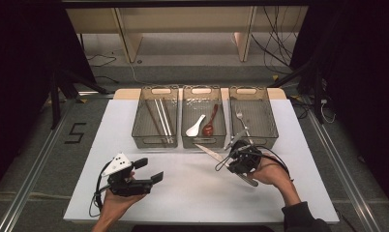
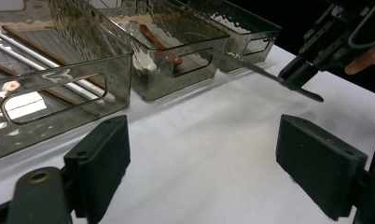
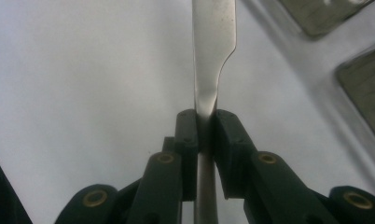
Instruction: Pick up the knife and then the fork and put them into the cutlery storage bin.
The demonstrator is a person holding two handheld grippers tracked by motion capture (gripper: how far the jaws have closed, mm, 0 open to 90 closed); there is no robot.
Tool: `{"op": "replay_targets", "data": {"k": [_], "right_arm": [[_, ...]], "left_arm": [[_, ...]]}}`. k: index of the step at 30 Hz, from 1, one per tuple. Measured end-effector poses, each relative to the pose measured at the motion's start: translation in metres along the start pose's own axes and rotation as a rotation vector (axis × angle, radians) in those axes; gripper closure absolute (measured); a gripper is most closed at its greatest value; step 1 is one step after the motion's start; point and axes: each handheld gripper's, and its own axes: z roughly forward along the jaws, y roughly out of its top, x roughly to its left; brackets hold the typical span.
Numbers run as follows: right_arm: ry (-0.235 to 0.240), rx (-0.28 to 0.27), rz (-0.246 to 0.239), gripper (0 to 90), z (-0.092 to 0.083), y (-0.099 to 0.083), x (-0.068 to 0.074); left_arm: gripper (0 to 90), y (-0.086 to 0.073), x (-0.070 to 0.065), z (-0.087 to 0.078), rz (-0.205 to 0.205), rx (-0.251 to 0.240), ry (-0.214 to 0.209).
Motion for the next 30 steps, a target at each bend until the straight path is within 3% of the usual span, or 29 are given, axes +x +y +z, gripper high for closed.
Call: {"op": "replay_targets", "data": {"k": [5,12,25,30], "right_arm": [[-0.015,-0.062,0.022,80.5,-0.014,0.005,-0.008],[-0.031,-0.095,0.036,80.6,-0.027,0.014,-0.018],[-0.084,-0.174,0.137,80.5,-0.051,0.032,-0.058],[-0.096,-0.178,0.164,80.6,-0.056,0.037,-0.071]], "left_arm": [[17.2,0.0,0.0,0.0,-0.001,-0.005,0.0],[17.2,0.0,0.0,0.0,-0.002,-0.003,0.0],[17.2,0.0,0.001,-0.001,0.002,-0.007,0.002],[17.2,0.0,0.001,-0.001,0.002,-0.007,0.001]]}}
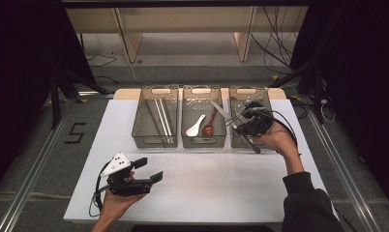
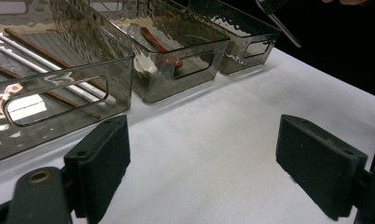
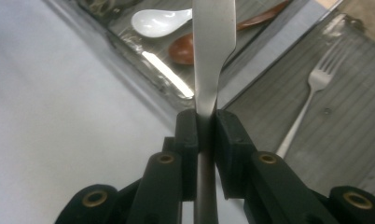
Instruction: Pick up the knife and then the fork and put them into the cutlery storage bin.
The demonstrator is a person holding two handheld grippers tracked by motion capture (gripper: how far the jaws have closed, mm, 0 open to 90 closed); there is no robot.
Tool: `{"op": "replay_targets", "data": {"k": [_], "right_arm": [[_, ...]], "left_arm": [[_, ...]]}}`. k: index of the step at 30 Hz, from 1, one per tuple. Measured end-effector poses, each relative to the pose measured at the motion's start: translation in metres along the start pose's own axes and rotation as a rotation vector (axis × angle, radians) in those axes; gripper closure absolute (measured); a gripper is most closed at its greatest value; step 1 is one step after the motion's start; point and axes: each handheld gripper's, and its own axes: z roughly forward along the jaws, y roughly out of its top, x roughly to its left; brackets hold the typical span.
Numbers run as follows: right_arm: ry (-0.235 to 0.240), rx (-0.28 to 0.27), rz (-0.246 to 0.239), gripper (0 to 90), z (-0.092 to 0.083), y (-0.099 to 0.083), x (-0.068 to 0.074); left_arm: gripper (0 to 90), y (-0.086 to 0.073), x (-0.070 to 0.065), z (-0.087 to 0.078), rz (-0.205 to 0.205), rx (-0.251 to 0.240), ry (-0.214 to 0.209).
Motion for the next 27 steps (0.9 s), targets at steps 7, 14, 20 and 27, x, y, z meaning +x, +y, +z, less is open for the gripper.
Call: {"op": "replay_targets", "data": {"k": [7,14,20,27], "right_arm": [[-0.032,0.018,0.044,80.5,0.002,0.01,-0.017],[-0.067,0.025,0.103,80.5,0.003,0.015,-0.037],[-0.089,0.04,0.143,80.5,0.003,0.018,-0.051],[-0.107,0.052,0.171,80.5,0.008,0.02,-0.062]], "left_arm": [[17.2,0.0,0.0,0.0,0.0,-0.001,0.0],[17.1,0.0,0.0,0.0,-0.004,-0.004,-0.002],[17.2,0.0,0.0,0.0,-0.003,-0.005,-0.003],[17.2,0.0,0.0,0.0,-0.008,-0.009,-0.005]]}}
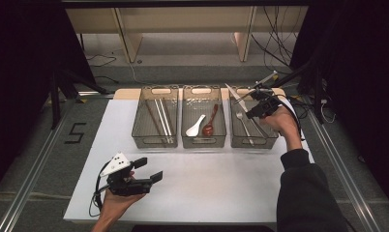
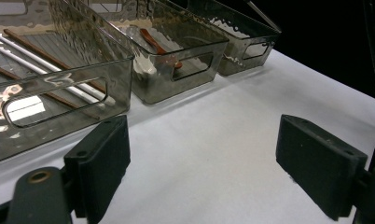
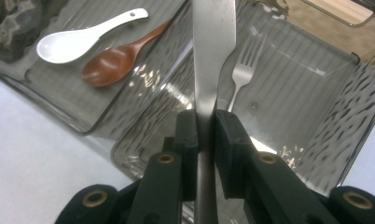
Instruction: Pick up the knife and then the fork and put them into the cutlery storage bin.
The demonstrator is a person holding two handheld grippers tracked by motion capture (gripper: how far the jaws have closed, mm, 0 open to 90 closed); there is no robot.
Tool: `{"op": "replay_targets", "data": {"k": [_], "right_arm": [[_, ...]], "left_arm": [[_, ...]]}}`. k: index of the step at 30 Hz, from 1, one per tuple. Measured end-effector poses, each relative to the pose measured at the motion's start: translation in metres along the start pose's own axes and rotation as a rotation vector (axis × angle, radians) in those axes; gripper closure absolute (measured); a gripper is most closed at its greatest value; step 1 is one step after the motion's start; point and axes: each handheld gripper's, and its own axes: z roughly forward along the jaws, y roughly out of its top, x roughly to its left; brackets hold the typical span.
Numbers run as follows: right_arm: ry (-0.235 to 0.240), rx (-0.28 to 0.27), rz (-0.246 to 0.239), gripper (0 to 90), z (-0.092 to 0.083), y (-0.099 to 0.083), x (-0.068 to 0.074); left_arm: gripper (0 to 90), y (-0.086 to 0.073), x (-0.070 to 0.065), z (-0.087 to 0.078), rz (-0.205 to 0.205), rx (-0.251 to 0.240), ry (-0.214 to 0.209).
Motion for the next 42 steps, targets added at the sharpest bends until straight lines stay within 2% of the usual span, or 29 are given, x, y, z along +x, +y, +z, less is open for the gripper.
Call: {"op": "replay_targets", "data": {"k": [14,28,42], "right_arm": [[-0.025,0.009,0.037,80.5,0.012,0.005,-0.011],[-0.064,0.013,0.046,80.5,0.017,0.005,-0.014],[-0.077,0.018,0.056,80.4,0.03,-0.005,-0.016]], "left_arm": [[17.2,0.0,0.001,0.0,-0.001,0.0,-0.003],[17.2,0.0,0.001,-0.001,-0.001,-0.001,-0.003],[17.2,0.0,0.0,-0.001,-0.002,-0.003,-0.005]]}}
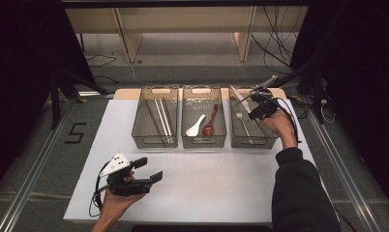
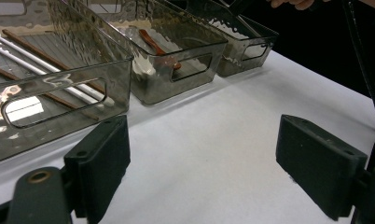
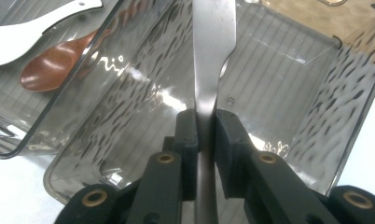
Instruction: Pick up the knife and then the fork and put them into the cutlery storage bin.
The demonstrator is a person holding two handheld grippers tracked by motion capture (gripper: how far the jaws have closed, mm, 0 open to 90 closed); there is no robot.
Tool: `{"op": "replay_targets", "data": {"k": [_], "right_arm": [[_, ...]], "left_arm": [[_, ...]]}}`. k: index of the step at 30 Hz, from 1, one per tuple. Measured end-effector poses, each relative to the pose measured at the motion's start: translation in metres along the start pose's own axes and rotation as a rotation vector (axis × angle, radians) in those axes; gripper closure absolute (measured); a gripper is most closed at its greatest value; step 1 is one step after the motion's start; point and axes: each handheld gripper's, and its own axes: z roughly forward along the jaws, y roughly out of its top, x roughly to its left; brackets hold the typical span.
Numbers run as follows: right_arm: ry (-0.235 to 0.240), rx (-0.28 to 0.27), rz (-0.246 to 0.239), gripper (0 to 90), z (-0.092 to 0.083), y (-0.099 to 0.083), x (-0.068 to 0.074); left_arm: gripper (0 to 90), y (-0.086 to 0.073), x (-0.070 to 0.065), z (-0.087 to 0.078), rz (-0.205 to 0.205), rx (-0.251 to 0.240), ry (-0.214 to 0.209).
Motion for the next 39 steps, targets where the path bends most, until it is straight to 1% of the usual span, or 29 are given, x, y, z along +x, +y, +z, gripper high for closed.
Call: {"op": "replay_targets", "data": {"k": [5,11,13,21,22,23,24,25,26,27,29,30,31,32,33,36,37,38,39], "right_arm": [[-0.002,-0.003,-0.003,80.4,0.003,-0.001,0.002],[-0.024,-0.015,-0.001,80.5,0.004,-0.002,0.001],[-0.024,-0.016,0.0,80.6,0.004,-0.002,0.001],[-0.019,0.008,0.01,80.1,0.011,-0.006,0.0],[-0.029,0.009,0.022,74.5,0.013,-0.006,0.0],[-0.027,-0.013,0.041,70.5,0.012,-0.006,-0.001],[-0.002,-0.022,0.056,65.3,0.01,-0.005,-0.002],[-0.002,-0.022,0.056,65.3,0.01,-0.005,-0.002],[-0.008,-0.032,0.059,56.1,0.006,-0.004,-0.001],[-0.01,-0.043,0.064,56.2,0.003,-0.003,-0.001],[0.008,-0.063,0.063,54.3,-0.001,-0.004,0.0],[0.002,-0.069,0.055,51.5,-0.003,-0.004,0.001],[0.002,-0.069,0.055,51.5,-0.003,-0.004,0.001],[0.007,-0.076,0.046,47.5,-0.006,-0.005,0.005],[0.007,-0.085,0.038,46.7,-0.007,-0.006,0.007],[0.027,-0.116,0.026,43.6,-0.012,-0.009,0.013],[0.027,-0.116,0.026,43.6,-0.012,-0.009,0.013],[0.042,-0.126,0.014,42.1,-0.015,-0.012,0.018],[0.042,-0.126,0.014,42.1,-0.015,-0.012,0.018]], "left_arm": [[17.1,0.0,0.0,0.0,0.0,-0.001,0.001],[17.2,0.0,0.0,0.0,0.001,-0.001,0.0],[17.2,0.0,0.0,0.0,0.0,-0.001,0.0],[17.2,0.0,0.0,0.0,0.001,-0.001,-0.001],[17.2,0.0,0.0,0.0,0.0,-0.001,-0.001],[17.2,0.0,0.0,0.0,0.0,-0.001,-0.001],[17.2,0.0,0.0,0.0,0.0,-0.001,-0.001],[17.2,0.0,0.0,0.0,0.0,-0.001,-0.001],[17.2,0.0,-0.001,0.0,0.001,-0.001,0.0],[17.2,0.0,0.0,0.0,0.006,0.001,-0.001],[17.2,0.0,-0.001,0.0,0.001,-0.002,0.0],[17.2,0.0,-0.001,0.0,0.001,-0.002,0.0],[17.2,0.0,-0.001,0.0,0.001,-0.002,0.0],[17.2,0.0,-0.001,0.0,0.006,0.0,0.0],[17.2,0.0,-0.001,0.0,0.006,0.0,0.0],[17.1,0.0,0.0,0.0,0.006,0.001,0.001],[17.2,0.0,0.0,0.0,0.006,0.001,0.001],[17.1,0.0,0.0,0.0,0.002,0.0,0.001],[17.1,0.0,0.0,0.0,0.002,0.0,0.001]]}}
